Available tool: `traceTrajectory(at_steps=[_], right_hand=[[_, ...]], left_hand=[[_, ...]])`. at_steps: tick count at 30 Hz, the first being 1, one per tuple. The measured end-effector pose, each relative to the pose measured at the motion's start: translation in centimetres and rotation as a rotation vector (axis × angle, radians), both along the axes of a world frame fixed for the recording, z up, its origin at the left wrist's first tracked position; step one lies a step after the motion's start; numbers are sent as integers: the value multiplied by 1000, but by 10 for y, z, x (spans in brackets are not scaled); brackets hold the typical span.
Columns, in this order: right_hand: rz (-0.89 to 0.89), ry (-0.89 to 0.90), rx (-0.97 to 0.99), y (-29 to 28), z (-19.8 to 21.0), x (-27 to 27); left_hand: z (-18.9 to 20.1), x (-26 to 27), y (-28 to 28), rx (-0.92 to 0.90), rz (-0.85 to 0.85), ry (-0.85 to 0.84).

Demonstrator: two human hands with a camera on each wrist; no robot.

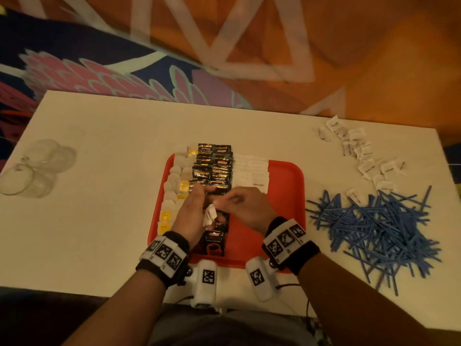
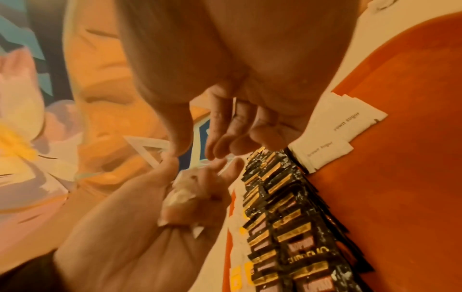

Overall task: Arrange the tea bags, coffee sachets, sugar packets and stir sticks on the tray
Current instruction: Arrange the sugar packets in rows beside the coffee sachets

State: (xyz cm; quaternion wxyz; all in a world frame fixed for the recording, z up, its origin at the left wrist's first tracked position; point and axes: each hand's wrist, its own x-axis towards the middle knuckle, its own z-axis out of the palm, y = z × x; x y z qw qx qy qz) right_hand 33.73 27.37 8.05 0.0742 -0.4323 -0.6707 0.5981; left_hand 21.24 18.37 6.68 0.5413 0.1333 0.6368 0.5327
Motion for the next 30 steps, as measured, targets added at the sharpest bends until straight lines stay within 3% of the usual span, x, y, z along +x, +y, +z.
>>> traceTrajectory(at_steps=[5, 8, 12, 22, 30], right_hand=[[-70, -45, -2, -14, 10, 6], [-186, -32, -68, -16, 20, 12], [-275, -13, -55, -23, 27, 19], [-520, 55, 15, -34, 43, 30], [-582, 142, 70, -56, 45, 32]], left_hand=[[14, 12, 8, 7, -153, 202], [22, 16, 11, 34, -174, 101], [25, 16, 9, 67, -254, 130], [28, 9, -3, 113, -255, -52], [25, 13, -10, 171, -130, 153]])
